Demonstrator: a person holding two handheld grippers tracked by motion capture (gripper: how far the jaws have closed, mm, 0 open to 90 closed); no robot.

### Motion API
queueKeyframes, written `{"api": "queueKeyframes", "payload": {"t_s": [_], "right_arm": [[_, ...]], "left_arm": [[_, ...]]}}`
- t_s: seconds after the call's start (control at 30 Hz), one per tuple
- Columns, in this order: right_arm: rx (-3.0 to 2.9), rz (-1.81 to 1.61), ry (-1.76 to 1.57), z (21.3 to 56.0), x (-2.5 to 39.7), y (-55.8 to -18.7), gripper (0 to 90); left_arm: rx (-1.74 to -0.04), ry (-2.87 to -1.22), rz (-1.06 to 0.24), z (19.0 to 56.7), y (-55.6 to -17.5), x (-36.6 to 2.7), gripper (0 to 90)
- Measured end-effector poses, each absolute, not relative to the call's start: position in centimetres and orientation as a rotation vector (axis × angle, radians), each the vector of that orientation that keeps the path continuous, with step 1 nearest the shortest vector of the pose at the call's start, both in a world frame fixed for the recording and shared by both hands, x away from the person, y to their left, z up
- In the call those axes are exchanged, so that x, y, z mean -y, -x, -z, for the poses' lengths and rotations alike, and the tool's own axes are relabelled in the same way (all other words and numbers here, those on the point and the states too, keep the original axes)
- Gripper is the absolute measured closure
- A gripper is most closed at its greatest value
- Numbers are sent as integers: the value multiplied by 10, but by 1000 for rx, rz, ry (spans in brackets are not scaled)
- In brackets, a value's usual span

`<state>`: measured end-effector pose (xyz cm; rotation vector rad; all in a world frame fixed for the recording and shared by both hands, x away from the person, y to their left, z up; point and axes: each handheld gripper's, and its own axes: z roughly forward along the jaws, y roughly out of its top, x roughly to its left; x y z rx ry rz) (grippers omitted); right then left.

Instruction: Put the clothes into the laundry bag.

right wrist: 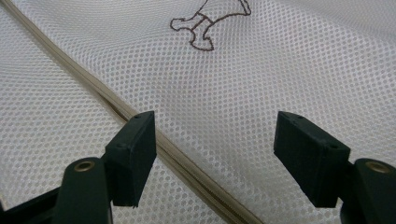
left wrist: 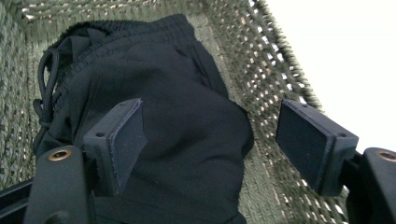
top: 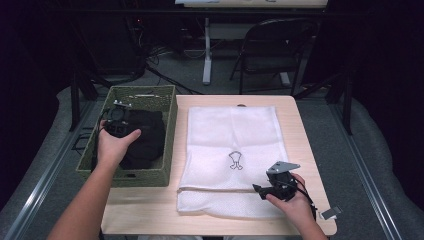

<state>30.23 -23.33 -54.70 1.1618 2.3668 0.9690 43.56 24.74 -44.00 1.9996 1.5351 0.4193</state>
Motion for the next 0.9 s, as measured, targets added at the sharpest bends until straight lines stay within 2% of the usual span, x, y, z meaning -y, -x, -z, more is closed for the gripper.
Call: {"api": "queueKeyframes", "payload": {"t_s": [0.3,0.9], "right_arm": [[-2369,-958,-1156,548,234,-303,296],[-2376,-950,-1171,550,235,-304,296]], "left_arm": [[-1585,-2010,-374,452,-450,-249,242],[-1653,-2008,-364,466,-466,-254,244]]}}
